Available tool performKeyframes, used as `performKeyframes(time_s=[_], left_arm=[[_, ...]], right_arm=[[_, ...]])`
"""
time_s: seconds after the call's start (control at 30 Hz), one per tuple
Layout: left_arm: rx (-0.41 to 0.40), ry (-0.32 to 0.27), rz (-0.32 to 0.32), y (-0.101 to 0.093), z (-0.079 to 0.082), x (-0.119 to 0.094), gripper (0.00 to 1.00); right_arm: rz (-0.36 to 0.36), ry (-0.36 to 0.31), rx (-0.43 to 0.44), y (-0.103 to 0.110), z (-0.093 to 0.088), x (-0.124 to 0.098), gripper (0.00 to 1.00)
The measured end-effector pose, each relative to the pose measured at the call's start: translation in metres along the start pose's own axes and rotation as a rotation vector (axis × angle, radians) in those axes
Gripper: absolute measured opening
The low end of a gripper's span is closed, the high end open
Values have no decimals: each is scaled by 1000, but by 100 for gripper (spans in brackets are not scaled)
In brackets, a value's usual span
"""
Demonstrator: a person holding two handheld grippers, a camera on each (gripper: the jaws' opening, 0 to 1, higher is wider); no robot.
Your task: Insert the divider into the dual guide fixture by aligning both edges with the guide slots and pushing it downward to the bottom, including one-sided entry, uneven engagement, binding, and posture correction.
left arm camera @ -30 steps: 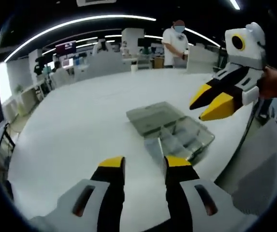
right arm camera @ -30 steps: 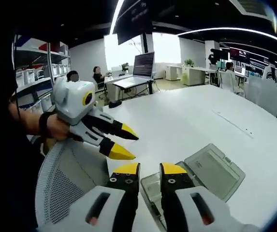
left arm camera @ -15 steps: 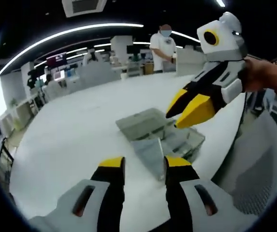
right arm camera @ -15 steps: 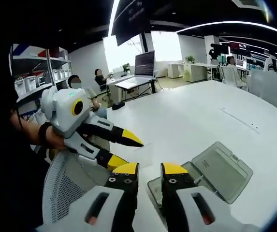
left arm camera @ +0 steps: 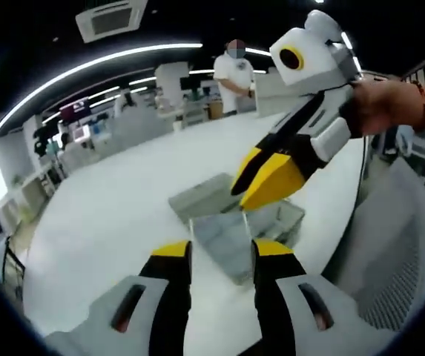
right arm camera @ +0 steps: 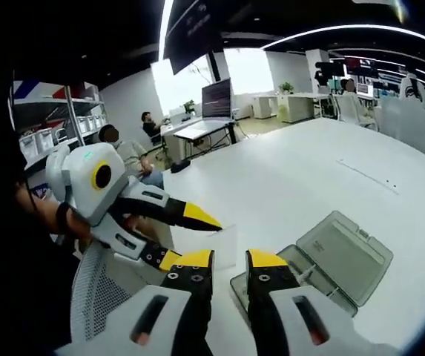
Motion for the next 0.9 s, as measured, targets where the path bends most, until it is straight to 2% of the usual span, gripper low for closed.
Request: performKeyframes(time_s=[0.27, 0.43, 0.9], left_arm=[[22, -16, -37, -6, 3, 3, 31], [54, -28, -56, -9, 3, 5, 31], [66, -56, -93, -13, 6, 9, 31]], right_arm=[[7, 0, 44, -3, -5, 2, 12], [-8, 9, 38, -5, -7, 2, 11], [7, 29, 75, -6, -15, 5, 10]])
Point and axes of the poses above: the point that each gripper's makers call its tool centre point, and the gripper's own axes: x roughly forward along the fingers, y roughly to its left, z roughly out of its top, the point moved 8 cm from there along -x, roughly backward along the fingers, and after that the axes turned 12 degrees about -y, right-handed, at the moved point
